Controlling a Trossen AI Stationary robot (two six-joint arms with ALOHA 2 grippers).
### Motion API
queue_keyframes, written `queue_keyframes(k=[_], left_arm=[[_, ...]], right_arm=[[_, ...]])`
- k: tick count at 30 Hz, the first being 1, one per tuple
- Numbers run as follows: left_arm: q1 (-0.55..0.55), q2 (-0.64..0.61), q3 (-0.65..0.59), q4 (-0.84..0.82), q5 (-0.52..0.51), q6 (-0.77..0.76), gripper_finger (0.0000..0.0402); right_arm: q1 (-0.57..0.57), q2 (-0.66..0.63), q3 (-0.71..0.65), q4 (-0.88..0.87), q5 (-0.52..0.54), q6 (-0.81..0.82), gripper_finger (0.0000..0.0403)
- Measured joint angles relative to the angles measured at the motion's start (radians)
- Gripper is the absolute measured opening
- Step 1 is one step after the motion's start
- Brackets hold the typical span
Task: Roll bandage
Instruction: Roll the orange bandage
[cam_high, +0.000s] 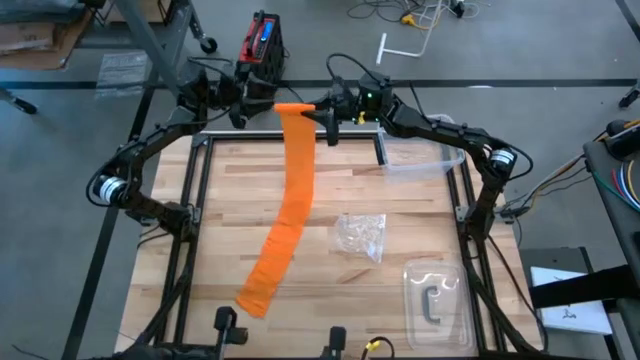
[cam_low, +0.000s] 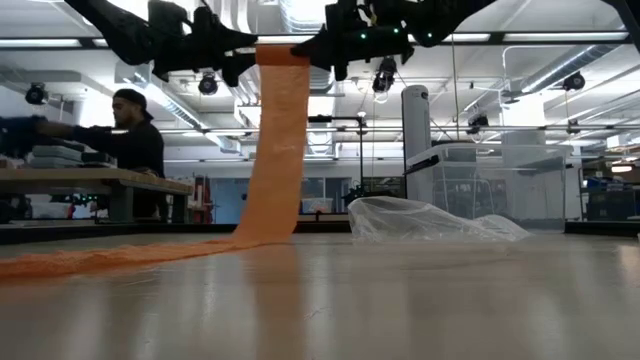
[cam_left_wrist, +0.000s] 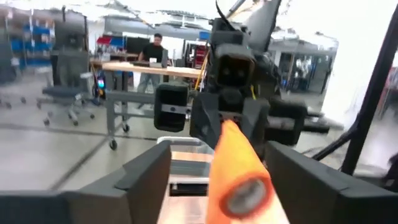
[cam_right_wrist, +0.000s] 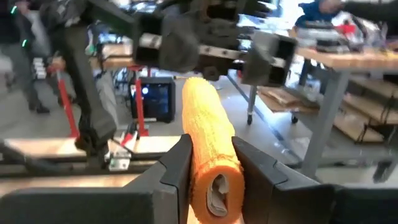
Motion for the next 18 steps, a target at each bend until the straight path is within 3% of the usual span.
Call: queue_keyframes(k=[7,18], left_arm=[[-0.009,0.013,0.000,-0.006,0.034,-0.247,0.0324],[-0.049,0.013,0.000,-0.021,0.051,-0.221,0.0305]], right_arm=[[0.000,0.000,-0.001,0.016,0.001,-0.125,0.0091],[0.000,0.000,-0.001,0.045,0.005,-0.083,0.0081]])
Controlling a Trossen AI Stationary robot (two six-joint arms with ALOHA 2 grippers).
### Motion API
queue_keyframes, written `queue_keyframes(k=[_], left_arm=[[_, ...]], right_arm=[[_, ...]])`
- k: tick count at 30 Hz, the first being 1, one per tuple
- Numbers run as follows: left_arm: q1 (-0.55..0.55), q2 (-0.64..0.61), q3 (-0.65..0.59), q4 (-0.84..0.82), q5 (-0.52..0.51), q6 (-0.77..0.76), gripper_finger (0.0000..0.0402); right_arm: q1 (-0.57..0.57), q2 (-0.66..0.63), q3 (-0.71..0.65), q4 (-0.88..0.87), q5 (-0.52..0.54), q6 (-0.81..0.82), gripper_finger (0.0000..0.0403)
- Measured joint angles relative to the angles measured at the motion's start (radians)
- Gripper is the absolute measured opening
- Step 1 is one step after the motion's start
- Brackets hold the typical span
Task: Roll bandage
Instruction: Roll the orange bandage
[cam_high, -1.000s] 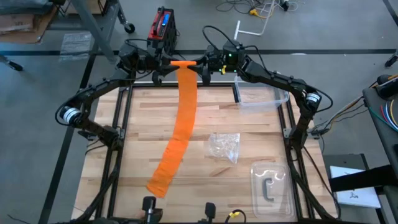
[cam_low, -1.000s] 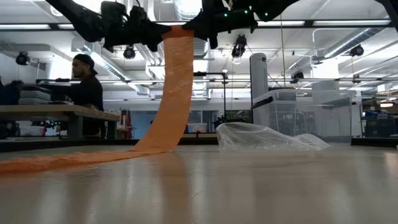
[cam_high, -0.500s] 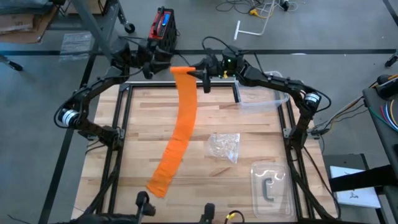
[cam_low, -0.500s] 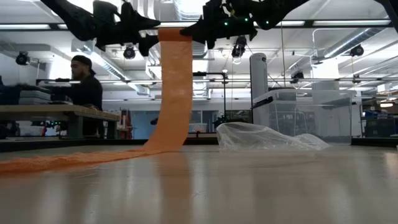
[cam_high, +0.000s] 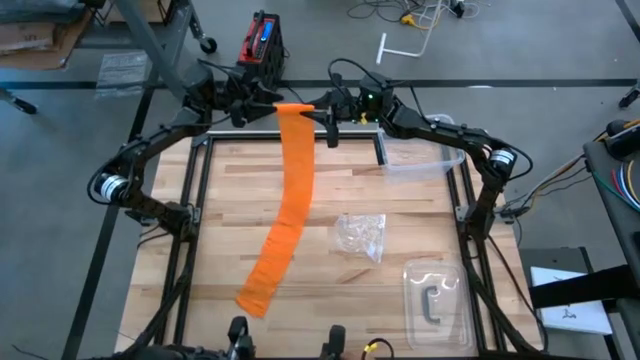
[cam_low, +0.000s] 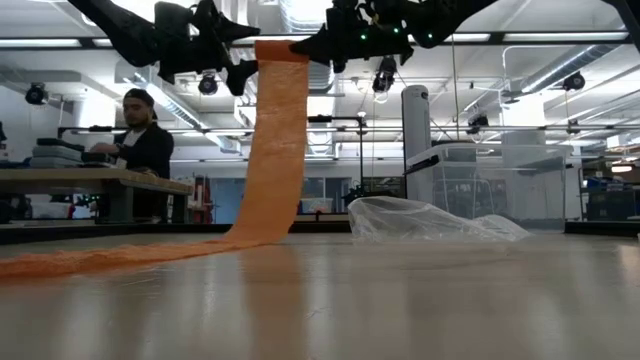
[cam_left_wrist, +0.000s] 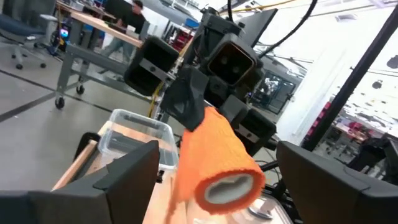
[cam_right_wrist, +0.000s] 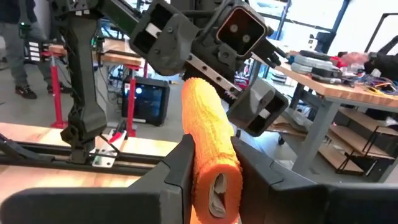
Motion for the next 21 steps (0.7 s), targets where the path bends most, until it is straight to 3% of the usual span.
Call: queue_keyframes(k=[10,21], left_arm=[[-0.018,0.001,0.000,-0.034,-0.045,0.032,0.0251],[-0.019,0.001,0.000,-0.092,-0.052,0.101,0.0135]], right_arm=[[0.000,0.000,0.000,-0.001,0.006,0.002,0.0072],[0.000,0.000,0.000,-0.003,0.023,0.075,0.0083]])
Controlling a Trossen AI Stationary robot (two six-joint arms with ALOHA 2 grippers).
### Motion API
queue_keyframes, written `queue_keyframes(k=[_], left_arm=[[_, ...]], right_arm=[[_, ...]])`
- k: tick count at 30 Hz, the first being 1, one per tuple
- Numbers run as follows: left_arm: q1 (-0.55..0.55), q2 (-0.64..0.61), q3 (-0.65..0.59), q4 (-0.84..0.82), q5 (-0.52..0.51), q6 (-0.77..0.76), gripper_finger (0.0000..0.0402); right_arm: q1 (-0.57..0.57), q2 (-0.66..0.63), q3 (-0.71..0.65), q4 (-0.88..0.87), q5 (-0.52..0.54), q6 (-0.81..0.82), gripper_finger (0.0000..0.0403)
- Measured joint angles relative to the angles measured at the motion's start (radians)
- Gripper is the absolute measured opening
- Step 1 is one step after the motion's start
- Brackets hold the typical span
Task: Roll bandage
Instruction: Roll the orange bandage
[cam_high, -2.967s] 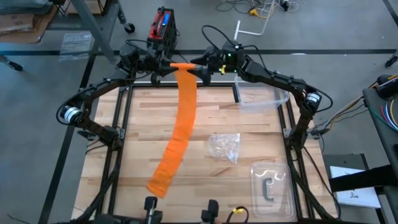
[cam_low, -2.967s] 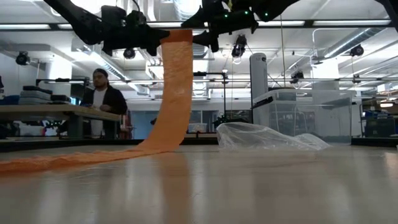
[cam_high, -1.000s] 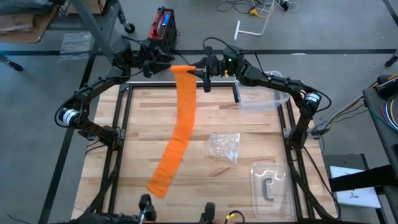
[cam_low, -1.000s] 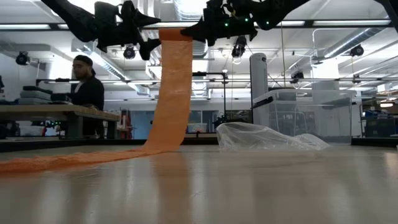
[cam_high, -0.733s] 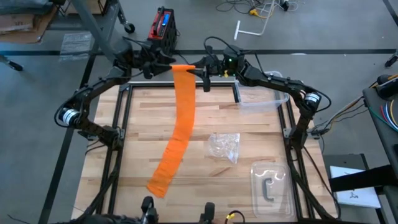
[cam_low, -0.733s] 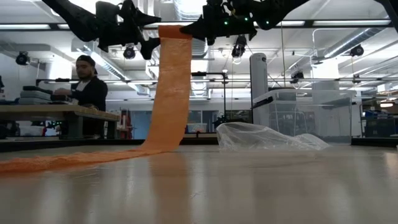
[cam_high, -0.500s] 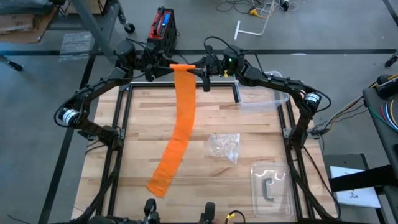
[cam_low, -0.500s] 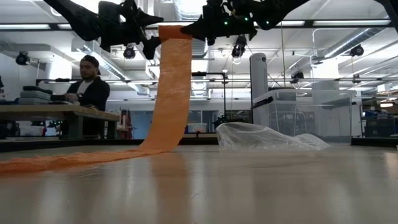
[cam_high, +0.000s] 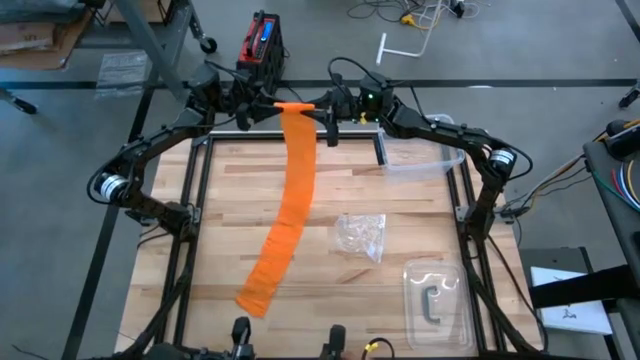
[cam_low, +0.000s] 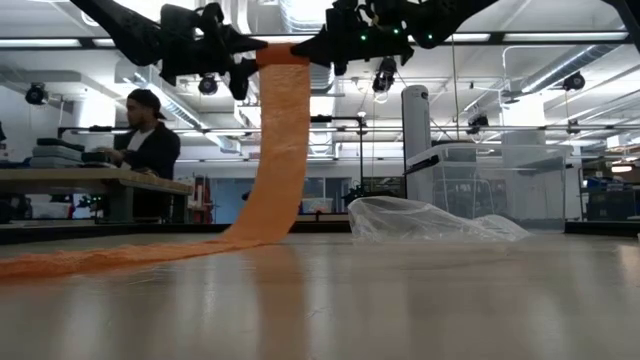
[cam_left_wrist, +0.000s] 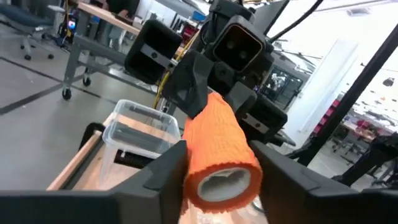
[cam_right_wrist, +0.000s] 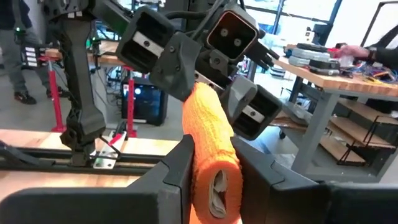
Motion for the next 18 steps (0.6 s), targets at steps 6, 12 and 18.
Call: queue_keyframes(k=[6,12,18], left_arm=[[0.000,0.000,-0.001,-0.001,-0.032,0.060,0.0086],[-0.001,0.000,-0.001,0.003,-0.034,0.127,0.0076],[-0.001,0.000,-0.001,0.006,-0.028,0.226,0.0075]], right_arm=[[0.000,0.000,0.000,-0.021,0.026,0.163,0.0086],[-0.004,0.000,0.003,-0.025,-0.021,0.377,0.0144],[-0.014,0.000,0.030,-0.036,-0.080,0.542,0.0228]])
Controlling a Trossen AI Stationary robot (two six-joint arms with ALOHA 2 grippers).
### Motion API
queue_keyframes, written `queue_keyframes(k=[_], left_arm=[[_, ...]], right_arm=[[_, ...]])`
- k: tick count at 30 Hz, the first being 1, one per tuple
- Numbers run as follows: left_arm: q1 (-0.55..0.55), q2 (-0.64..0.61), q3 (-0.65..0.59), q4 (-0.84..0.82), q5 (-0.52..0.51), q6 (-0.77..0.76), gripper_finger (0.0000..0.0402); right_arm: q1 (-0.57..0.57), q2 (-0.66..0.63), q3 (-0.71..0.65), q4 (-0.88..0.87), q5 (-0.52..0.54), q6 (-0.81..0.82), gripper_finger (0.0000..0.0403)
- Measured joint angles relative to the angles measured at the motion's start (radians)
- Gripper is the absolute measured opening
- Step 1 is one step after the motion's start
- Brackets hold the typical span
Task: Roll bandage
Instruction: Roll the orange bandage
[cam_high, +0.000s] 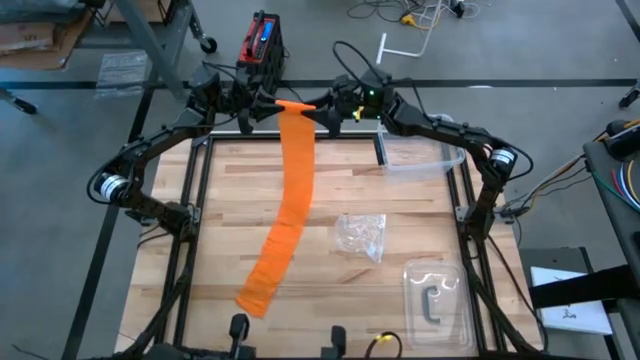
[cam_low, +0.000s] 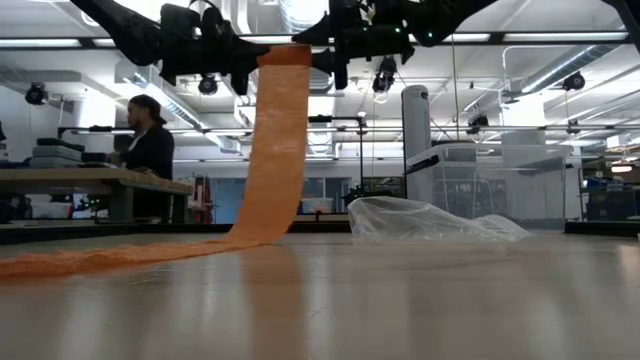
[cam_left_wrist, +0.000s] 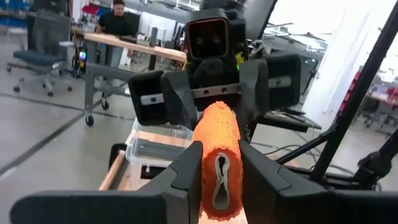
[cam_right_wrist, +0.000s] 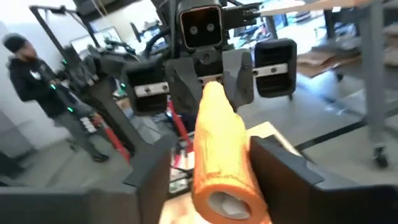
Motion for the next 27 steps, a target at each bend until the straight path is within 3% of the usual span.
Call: queue_keyframes(k=[5,10,17,27], left_arm=[[-0.018,0.000,0.000,0.014,-0.018,0.068,0.0075],[-0.034,0.000,0.000,0.034,-0.064,0.119,0.0075],[-0.038,0.000,0.000,0.083,-0.058,0.126,0.0075],[-0.038,0.000,0.000,0.083,-0.002,0.148,0.0075]], right_arm=[[-0.004,0.000,0.001,-0.011,-0.001,0.031,0.0275],[-0.004,0.000,0.001,-0.010,0.007,0.044,0.0285],[-0.008,0.000,0.003,-0.014,0.026,0.043,0.0253],[-0.008,-0.001,0.023,-0.013,0.026,0.036,0.0177]])
